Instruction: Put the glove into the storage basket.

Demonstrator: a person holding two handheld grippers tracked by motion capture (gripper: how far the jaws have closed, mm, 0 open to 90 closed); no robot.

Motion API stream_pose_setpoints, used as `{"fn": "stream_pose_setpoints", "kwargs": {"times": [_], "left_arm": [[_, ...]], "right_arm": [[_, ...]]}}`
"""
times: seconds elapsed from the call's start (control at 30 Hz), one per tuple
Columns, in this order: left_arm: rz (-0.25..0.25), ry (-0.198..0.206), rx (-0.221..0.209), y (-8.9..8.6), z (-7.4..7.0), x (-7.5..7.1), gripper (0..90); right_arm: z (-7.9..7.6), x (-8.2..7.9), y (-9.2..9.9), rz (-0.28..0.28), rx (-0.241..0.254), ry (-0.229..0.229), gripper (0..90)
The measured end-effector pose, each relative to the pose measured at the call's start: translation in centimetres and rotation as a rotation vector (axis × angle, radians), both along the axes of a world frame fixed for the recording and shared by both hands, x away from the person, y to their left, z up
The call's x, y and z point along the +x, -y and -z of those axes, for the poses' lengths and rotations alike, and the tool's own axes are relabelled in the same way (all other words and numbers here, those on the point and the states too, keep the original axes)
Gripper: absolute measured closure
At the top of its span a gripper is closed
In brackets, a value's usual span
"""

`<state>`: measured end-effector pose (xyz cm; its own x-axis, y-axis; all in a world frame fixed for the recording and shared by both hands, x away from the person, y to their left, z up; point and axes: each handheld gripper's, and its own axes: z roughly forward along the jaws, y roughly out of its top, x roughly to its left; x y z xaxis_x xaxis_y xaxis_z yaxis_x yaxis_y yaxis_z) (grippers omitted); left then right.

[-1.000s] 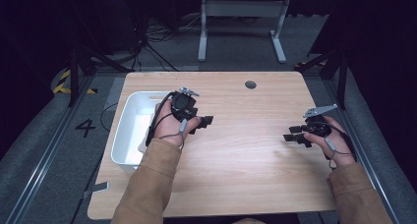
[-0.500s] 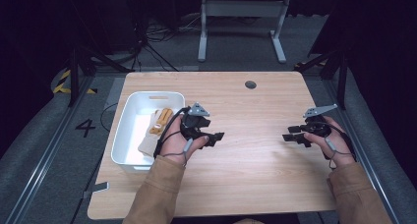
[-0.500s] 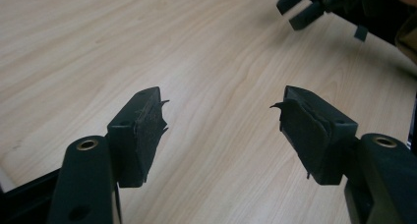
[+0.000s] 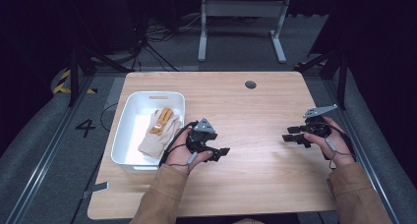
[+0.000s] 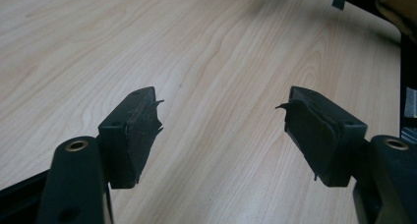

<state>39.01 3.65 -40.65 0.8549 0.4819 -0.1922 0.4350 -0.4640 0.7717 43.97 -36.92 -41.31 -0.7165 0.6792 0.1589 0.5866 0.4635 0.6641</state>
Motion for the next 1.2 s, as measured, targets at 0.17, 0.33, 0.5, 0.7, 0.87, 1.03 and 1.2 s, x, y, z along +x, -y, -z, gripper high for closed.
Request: {"fn": "stream_pose_setpoints", "kwargs": {"times": [0.17, 0.33, 0.5, 0.7, 0.87, 1.03, 1.2], "left_arm": [[0.017, 0.005, 0.016, 0.3, 1.7, 0.2, 29.9], [0.022, 0.020, 0.026, 1.0, 2.3, -0.4, 29.0], [0.035, -0.004, 0.052, 1.8, 4.1, -0.9, 28.7], [0.053, -0.011, 0.078, 2.6, 5.2, -1.2, 28.7], [0.080, 0.011, 0.140, 3.3, 6.2, -1.4, 27.1], [0.078, 0.005, 0.140, 3.3, 6.1, -1.4, 26.9], [0.074, 0.009, 0.129, 3.3, 5.9, -1.4, 26.7]], "right_arm": [[0.4, 0.1, -0.1, -0.002, -0.008, -0.010, 48.4], [0.5, 0.2, -0.1, -0.004, -0.007, -0.013, 48.2], [0.6, 0.2, -0.3, -0.011, -0.010, -0.017, 48.2], [0.8, 0.2, -0.4, -0.014, -0.011, -0.021, 48.2], [1.1, 0.3, -0.4, -0.017, -0.007, -0.028, 48.2], [1.4, 0.4, -0.6, -0.023, -0.017, -0.036, 48.2], [1.4, 0.4, -0.7, -0.026, -0.017, -0.034, 48.2]]}}
